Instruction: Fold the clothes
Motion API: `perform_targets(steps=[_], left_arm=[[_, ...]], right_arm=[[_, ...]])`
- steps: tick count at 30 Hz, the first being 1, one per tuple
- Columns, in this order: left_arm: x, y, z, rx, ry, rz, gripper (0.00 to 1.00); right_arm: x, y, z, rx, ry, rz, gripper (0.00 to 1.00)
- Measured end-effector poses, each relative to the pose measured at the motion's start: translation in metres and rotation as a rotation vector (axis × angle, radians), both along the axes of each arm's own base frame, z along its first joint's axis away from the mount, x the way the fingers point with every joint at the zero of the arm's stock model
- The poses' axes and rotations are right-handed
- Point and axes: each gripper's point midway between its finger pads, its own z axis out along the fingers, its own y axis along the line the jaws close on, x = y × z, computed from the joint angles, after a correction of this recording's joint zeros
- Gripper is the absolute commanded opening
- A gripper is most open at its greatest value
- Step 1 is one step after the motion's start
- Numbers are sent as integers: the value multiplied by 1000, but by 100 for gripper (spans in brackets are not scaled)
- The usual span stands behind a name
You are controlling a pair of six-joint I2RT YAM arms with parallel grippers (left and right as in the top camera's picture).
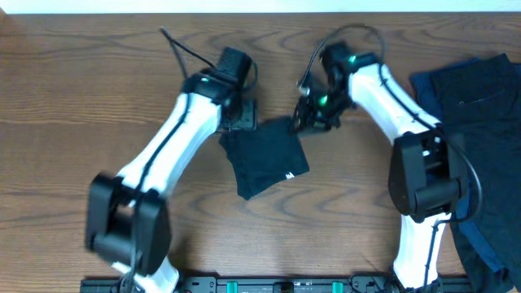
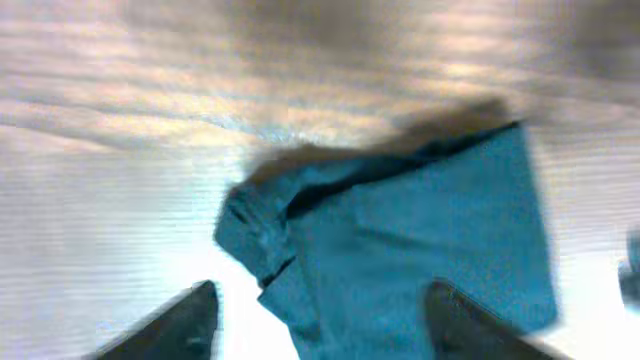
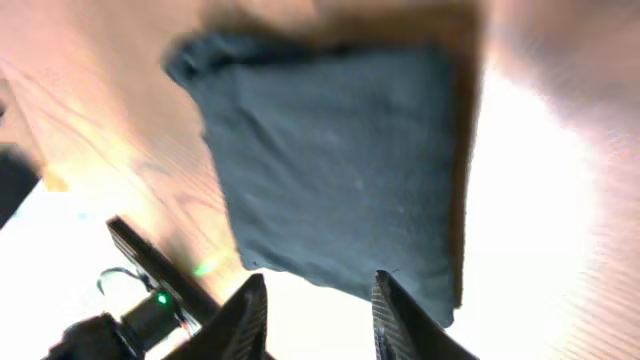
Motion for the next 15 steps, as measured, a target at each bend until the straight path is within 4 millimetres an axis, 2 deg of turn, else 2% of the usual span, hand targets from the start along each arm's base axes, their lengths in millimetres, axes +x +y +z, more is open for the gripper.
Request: perform_targets(steps=[1,3,4,7,8,12,15], left_arm=[[0,1,9,-6,-18,1,6],[-1,1,20,-13,-40,0,6],[-2,1,21,-13,-41,-5,6],[-3,-1,14,-9,-21,-29,6],[-4,-3,10,-12,-9,-45,6],[-8,-11,-7,-27,46,-114,6],[-13,-19,-21,-44,93,-165,6]], right_arm=[[6,-4,5,-7,-15,-10,42],[20,-16,13,-35,-51,-39,55],[28,-25,16,-55,-75,-56,58],[45,-58,16,-127,-113,-117,84],[50,-71,13,-158,-116,-144,99],[62,-123,6,-270,-132,-225,99],[66,-150,3,-326,-135,-271,99]])
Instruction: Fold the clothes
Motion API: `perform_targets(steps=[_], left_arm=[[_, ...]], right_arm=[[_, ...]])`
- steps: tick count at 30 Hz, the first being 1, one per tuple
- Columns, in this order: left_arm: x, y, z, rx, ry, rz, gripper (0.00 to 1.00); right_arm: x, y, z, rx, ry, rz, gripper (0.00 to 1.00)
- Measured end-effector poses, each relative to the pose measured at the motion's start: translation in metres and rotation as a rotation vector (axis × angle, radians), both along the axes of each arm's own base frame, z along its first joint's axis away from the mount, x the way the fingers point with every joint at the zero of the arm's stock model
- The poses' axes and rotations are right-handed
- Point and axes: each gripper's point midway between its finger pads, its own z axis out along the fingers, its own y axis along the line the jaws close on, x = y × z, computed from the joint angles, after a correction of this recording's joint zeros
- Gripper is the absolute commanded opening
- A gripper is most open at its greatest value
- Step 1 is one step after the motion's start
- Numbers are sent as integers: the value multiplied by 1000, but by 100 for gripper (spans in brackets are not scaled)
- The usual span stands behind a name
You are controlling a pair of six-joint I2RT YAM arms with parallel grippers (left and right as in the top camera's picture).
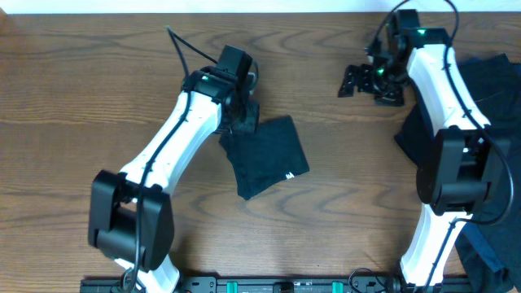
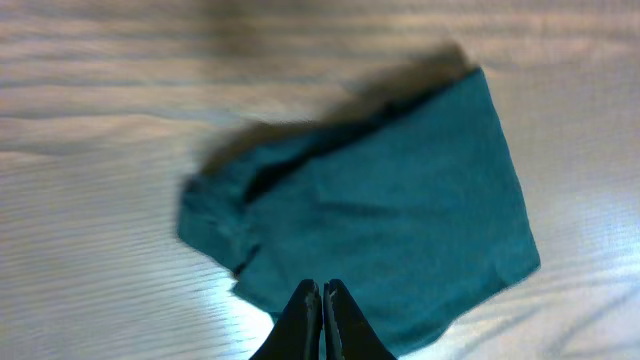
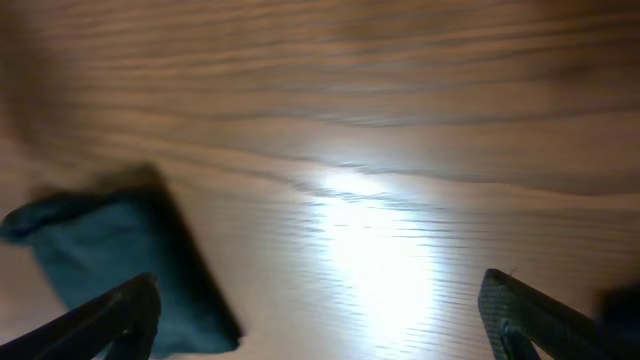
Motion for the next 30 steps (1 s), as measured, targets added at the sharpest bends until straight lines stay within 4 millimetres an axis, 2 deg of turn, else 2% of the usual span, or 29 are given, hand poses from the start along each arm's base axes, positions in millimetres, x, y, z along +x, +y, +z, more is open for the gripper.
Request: perform_targets(steps=[4,5,6,8,11,15,22,25,29,30], left_arm=[[-11,-5,-22,-2,86,-50,6],[-14,-5,-28,4,108,-68,12],[-16,-4,-34,9,123,-81,38],[-17,-4,-42,13,143,-99,62],[-17,-2,-45,17,144,-115,77],[-19,6,-46,41,142,-172,84],[-15,15,-53,106,96,-318,85],[-9,15,-63,122,83,-367,84],[-12,17,-85,138,124,-403,84],[-14,17,-91,142,141,-410,81]], right_arm=[[2,-16,-2,-34,0,-27,99],[2,-17,-2,-38,-1,-29,99],[2,-18,-2,-41,-1,-29,99],[2,-18,-2,-46,-1,-30,99],[2,-19,-2,-48,-1,-30,99],[2,-19,-2,-50,-1,-30,99],[2,-19,-2,-51,-1,-31,99],[2,-19,-2,-51,-1,-31,99],[2,-19,-2,-51,-1,-31,99],[2,-19,-2,-51,-1,-31,99]])
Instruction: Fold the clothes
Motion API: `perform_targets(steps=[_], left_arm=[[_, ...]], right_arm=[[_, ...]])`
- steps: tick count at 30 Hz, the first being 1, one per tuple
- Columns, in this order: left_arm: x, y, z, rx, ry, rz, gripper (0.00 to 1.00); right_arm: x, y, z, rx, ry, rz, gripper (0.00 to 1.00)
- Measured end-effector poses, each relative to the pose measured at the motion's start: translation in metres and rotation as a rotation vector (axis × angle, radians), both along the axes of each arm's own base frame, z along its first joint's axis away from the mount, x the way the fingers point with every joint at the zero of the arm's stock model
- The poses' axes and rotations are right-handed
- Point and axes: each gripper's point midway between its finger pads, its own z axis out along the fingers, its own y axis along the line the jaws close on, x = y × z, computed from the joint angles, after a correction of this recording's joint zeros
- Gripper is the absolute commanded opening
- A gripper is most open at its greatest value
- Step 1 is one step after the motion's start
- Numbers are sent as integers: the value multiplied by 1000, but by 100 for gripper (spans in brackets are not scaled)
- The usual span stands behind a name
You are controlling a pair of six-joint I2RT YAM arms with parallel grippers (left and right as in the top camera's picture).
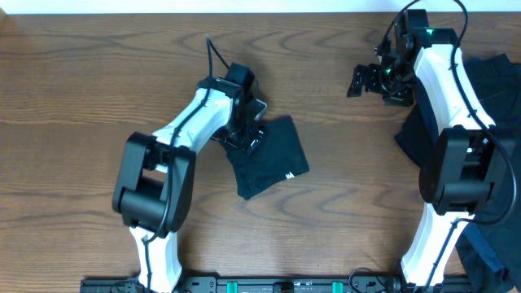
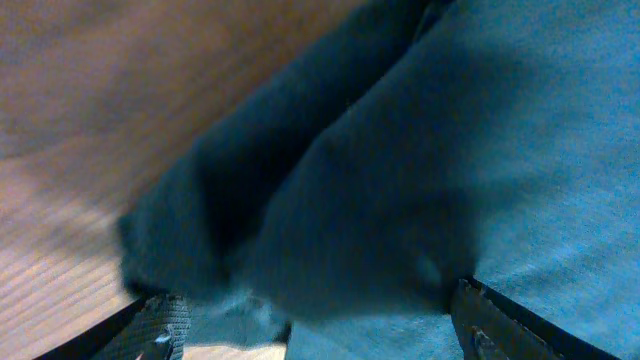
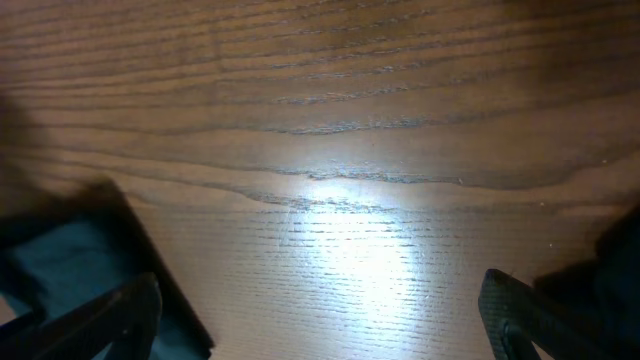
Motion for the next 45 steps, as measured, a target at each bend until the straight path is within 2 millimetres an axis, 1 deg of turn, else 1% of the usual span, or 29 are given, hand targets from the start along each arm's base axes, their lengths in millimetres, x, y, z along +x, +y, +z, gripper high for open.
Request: perform_targets(steps=[1,2,3,4,5,7,8,9,14,16,19,21,23,27,31,34,36,39,41,45], left_arm=[[-1,0,-4,3,11,-4,77],[-2,0,-6,3,17,-6,68],[-2,0,-6,0,19,-5,56],[-3,-1,-6,-4,20,-12,40],[-3,-2,-6,-8,23,-14,28],[-4,-3,-6,-14,27,-18,9],[-5,-4,-6,-16,28,-22,7],[-5,-4,-6,-18,29,-24,6],[-2,-2,-6,-5,22,24,6],[5,2,-6,7,0,63,6],[24,20,-5,23,-51,159,6],[38,39,-5,33,-82,234,6],[50,66,-4,45,-104,317,6],[67,134,-3,101,-148,488,6],[77,215,0,229,-225,645,7],[79,269,2,306,-274,769,8],[76,298,3,324,-294,876,8],[70,331,3,301,-308,1006,12],[70,346,3,259,-323,1071,13],[71,363,4,165,-345,1166,13]], right_arm=[[0,0,0,0,0,0,99],[0,0,0,0,0,0,99],[0,0,0,0,0,0,99],[0,0,0,0,0,0,99],[0,0,0,0,0,0,99],[0,0,0,0,0,0,99],[0,0,0,0,0,0,99],[0,0,0,0,0,0,99],[0,0,0,0,0,0,99],[0,0,0,0,0,0,99],[0,0,0,0,0,0,99],[0,0,0,0,0,0,99],[0,0,0,0,0,0,99],[0,0,0,-1,0,0,99],[0,0,0,-2,0,0,99],[0,0,0,-3,0,0,99],[0,-1,0,-3,0,0,99],[0,-1,0,-3,0,0,99],[0,-1,0,-3,0,0,99],[0,-1,0,-3,0,0,99]])
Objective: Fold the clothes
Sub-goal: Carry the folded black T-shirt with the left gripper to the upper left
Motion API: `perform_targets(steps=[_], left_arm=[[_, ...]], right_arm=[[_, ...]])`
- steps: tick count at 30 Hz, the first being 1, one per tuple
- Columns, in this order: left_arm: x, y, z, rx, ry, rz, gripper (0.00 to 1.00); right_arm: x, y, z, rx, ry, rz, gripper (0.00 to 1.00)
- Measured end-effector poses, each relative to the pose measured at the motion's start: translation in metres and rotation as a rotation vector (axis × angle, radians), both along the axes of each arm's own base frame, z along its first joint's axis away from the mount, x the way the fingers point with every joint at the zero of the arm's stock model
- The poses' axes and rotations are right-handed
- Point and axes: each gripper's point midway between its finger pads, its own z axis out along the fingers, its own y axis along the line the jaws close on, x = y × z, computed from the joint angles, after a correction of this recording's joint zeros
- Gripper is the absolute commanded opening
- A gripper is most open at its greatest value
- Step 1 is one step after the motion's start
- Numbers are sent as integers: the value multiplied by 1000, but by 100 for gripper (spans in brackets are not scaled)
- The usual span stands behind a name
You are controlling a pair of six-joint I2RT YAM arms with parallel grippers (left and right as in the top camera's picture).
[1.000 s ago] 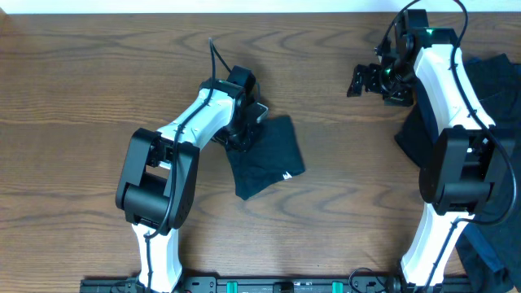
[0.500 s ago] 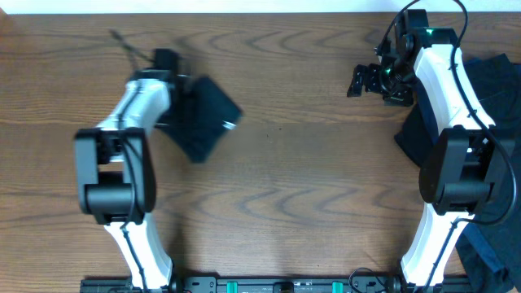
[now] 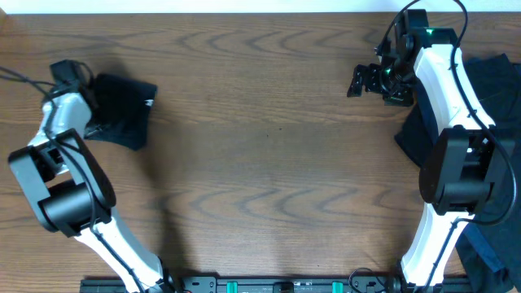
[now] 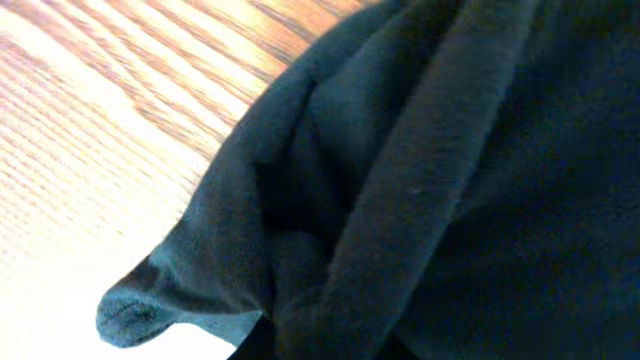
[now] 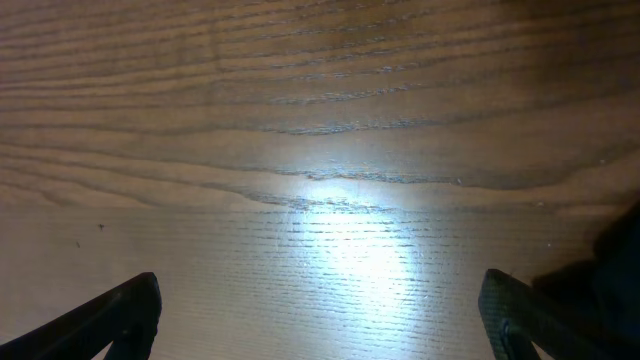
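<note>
A folded dark garment (image 3: 124, 110) lies at the table's far left, near the back. My left gripper (image 3: 96, 104) sits at its left edge. The left wrist view is filled with its thick folds (image 4: 420, 180), and the left gripper (image 4: 320, 348) is shut on the cloth at the bottom of the frame. My right gripper (image 3: 370, 81) hangs open over bare wood at the back right. Its two fingertips (image 5: 130, 310) stand wide apart, with nothing between them in the right gripper (image 5: 320, 320) view.
A pile of dark clothes (image 3: 488, 89) lies along the table's right edge, partly under the right arm, and shows as a dark patch (image 5: 622, 260) in the right wrist view. Brown wooden table (image 3: 269, 163) between the two arms.
The folded garment was at the middle of the table and is now at the far left, with my left gripper shut on it. The right arm has not moved.
Both grippers were open at the folded garment's back edge. Then the right gripper was away at the back right and the left was shut above the cloth. Later the left stood open around the garment's left edge. Now it holds it at the far left.
</note>
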Motion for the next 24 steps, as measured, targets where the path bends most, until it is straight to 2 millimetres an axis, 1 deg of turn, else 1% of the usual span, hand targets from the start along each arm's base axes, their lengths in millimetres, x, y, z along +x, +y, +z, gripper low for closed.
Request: perform_targets(steps=[4,6,12,18,20,21,24], left_arm=[[4,7,2,-66,-65,49,13],[7,7,3,-97,-96,56,15],[16,2,6,-144,-142,49,16],[18,-1,6,-158,-152,43,16],[18,-1,6,-158,-155,42,17],[18,-1,6,-157,-156,43,21],[19,0,6,-156,-162,45,23]], right_arm=[[0,0,0,0,0,0,99],[0,0,0,0,0,0,99],[0,0,0,0,0,0,99],[0,0,0,0,0,0,99],[0,0,0,0,0,0,99],[0,0,0,0,0,0,99],[0,0,0,0,0,0,99]])
